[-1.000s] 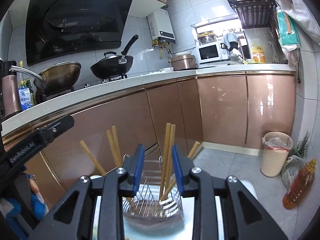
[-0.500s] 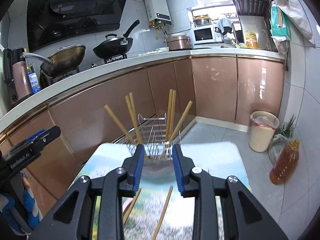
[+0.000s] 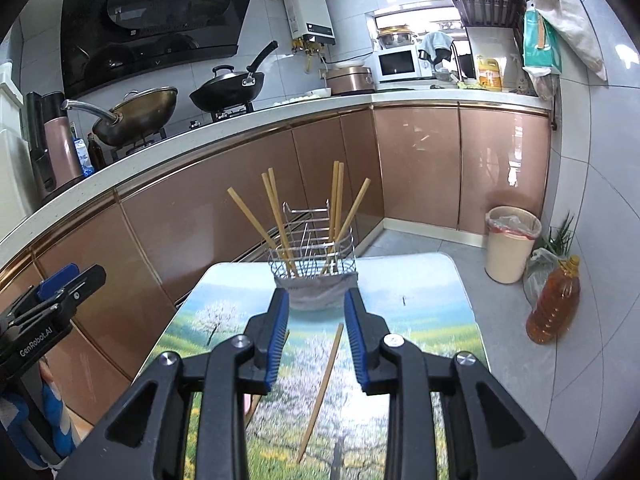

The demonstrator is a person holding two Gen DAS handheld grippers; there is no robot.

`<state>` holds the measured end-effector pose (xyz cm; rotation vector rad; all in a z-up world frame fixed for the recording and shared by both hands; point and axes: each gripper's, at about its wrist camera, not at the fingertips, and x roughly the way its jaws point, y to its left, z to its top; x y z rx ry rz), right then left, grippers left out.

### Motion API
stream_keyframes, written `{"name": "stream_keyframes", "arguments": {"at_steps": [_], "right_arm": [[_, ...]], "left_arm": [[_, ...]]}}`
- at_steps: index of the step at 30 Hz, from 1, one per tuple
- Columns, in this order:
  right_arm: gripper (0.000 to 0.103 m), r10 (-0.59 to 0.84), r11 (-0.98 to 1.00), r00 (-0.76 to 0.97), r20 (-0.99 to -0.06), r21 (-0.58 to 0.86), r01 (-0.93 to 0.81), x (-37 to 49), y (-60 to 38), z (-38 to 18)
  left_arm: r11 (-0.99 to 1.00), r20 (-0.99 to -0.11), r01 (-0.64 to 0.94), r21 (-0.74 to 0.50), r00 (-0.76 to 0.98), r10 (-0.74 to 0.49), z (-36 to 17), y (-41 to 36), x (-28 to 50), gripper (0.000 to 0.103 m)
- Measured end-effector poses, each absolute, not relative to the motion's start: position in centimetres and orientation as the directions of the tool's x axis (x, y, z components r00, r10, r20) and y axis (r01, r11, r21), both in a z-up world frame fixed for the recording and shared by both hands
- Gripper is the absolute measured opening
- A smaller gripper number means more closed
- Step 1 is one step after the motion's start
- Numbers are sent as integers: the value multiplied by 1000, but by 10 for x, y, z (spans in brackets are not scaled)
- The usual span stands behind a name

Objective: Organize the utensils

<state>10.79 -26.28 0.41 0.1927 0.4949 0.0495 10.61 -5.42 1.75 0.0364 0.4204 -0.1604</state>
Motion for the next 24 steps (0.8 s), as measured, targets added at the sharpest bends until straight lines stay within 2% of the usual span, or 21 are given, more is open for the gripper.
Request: {"name": "stream_keyframes", "arguments": {"at_steps": [17, 24], "right_arm": [[28, 103, 981, 887, -450, 193, -15, 55, -252, 12], [28, 88, 980, 888, -451, 200, 4, 39, -256, 8]], "left_arm": [[987, -382, 157, 29, 914, -134, 25, -42, 54, 70], [988, -383, 154, 26, 914, -132, 22, -39, 42, 73]]}}
